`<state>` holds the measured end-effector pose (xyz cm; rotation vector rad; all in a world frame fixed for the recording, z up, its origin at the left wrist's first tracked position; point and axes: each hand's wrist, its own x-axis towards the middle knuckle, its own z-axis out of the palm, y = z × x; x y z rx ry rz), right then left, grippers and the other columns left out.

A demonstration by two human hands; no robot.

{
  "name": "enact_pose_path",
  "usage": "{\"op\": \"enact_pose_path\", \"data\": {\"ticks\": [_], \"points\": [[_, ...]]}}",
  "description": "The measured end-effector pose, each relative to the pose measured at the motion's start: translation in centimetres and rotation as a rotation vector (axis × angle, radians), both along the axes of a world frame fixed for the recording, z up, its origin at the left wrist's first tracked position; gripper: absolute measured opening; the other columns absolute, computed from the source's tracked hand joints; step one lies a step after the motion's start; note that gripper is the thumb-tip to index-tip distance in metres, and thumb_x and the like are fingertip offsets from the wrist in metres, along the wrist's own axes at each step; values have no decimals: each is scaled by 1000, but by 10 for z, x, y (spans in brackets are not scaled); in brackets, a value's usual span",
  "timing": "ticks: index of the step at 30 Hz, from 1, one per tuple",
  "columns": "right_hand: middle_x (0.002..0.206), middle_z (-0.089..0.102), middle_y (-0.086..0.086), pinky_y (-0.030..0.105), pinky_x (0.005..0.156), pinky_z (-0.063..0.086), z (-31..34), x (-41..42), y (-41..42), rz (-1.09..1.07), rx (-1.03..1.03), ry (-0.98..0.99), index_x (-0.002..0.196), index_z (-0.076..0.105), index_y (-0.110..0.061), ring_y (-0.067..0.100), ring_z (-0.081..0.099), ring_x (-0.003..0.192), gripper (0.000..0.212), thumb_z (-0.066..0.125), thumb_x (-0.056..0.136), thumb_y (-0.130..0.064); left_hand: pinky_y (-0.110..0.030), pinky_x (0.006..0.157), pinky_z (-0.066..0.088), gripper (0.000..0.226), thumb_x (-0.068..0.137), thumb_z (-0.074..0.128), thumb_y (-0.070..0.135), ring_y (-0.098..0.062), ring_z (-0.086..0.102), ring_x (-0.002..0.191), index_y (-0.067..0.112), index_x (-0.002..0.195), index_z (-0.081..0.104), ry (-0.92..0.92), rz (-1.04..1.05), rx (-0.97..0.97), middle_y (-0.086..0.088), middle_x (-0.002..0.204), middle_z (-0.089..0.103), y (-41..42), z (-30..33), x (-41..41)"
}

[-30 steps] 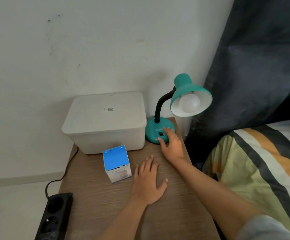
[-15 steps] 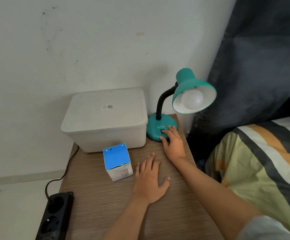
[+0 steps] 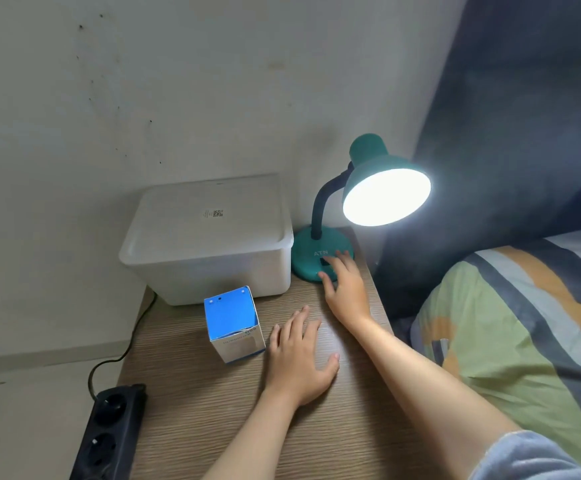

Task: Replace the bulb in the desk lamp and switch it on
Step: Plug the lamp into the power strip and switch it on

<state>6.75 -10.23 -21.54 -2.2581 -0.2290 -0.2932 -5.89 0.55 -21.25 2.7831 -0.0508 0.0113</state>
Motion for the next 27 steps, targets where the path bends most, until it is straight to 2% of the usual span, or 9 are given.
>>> {"op": "enact_pose_path", "data": {"ticks": [16,20,27], "points": [[141,45,14,24,104,23,-1,-1,2,-27,-84,-5,127,57,-15,28,33,136,35,54,92,-22,-41,115,5,69,76,36,62,-15,13,143,30,137,31,-7,-1,4,7,156,13,0,1,0],[141,45,14,32,107,30,0,-2,2,-26,-89,-6,126,56,-15,28,33,136,35,54,92,-22,-42,115,7,68,76,38,61,-15,15,142,30,137,32,-11,0,-8,6,156,15,-1,1,0],[140,45,16,37,105,35,1,-2,4,-35,-128,-22,126,56,-13,31,34,135,36,53,92,-21,-42,115,8,68,76,38,61,-16,18,141,28,136,35,-31,2,-17,6,155,17,0,2,-1]]}}
